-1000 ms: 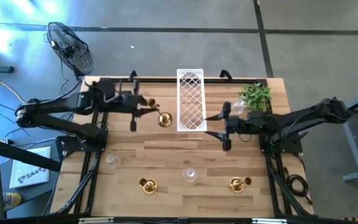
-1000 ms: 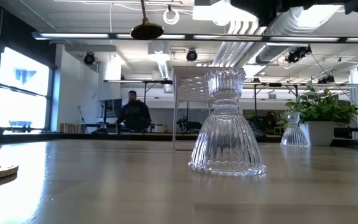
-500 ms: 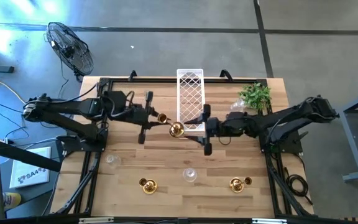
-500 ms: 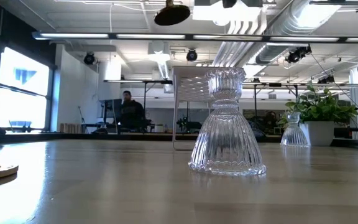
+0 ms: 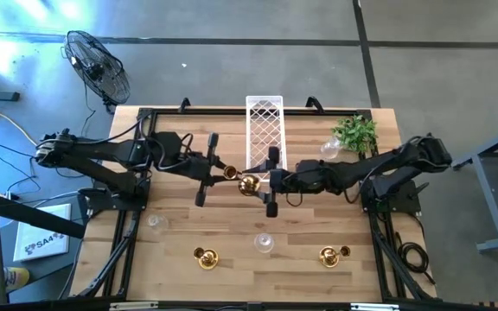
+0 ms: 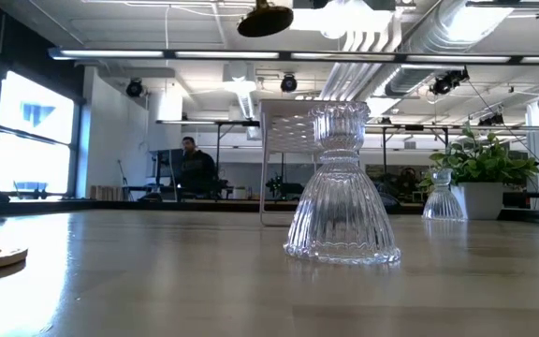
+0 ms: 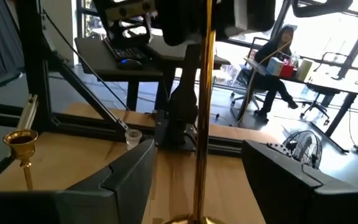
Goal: Pick & Place candle stick holders
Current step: Put the top left gold candle holder on the shelf
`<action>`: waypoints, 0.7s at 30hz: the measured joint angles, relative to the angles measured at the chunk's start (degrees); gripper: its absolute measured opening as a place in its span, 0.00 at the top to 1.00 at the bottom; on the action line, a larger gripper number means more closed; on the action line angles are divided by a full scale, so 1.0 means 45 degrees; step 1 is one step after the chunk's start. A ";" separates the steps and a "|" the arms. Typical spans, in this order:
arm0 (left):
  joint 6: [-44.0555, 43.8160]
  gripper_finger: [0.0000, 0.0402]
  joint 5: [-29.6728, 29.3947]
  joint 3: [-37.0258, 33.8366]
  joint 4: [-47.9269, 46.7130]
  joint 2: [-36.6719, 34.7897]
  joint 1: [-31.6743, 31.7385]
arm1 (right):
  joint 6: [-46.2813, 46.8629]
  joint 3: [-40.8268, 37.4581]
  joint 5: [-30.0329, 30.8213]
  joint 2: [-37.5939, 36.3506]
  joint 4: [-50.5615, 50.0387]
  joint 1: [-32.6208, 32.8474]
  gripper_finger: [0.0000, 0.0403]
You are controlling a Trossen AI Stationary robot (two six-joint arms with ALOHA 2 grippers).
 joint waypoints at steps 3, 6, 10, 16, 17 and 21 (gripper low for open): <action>-0.0001 0.92 0.0002 0.0000 0.0009 0.0005 0.0000 | -0.0023 0.0011 0.0016 -0.0050 0.0004 0.0000 0.42; 0.0000 0.92 0.0005 0.0000 0.0010 0.0005 0.0000 | -0.0025 0.0009 -0.0292 -0.0089 0.0010 -0.0026 0.44; 0.0002 0.92 0.0007 -0.0001 0.0015 0.0005 0.0000 | -0.0027 0.0007 -0.0679 -0.0098 0.0009 -0.0169 0.50; 0.0000 0.92 0.0025 -0.0005 0.0072 0.0005 0.0000 | -0.0029 0.0007 -0.0697 -0.0098 0.0030 -0.0479 0.60; 0.0002 0.92 0.0023 -0.0005 0.0090 0.0005 0.0000 | -0.0026 0.0007 -0.0810 -0.0098 0.0045 -0.0514 0.61; 0.0060 0.92 0.0041 -0.0010 0.0147 0.0016 -0.0002 | 0.0034 0.0007 -0.1676 -0.0098 0.0079 -0.0662 0.63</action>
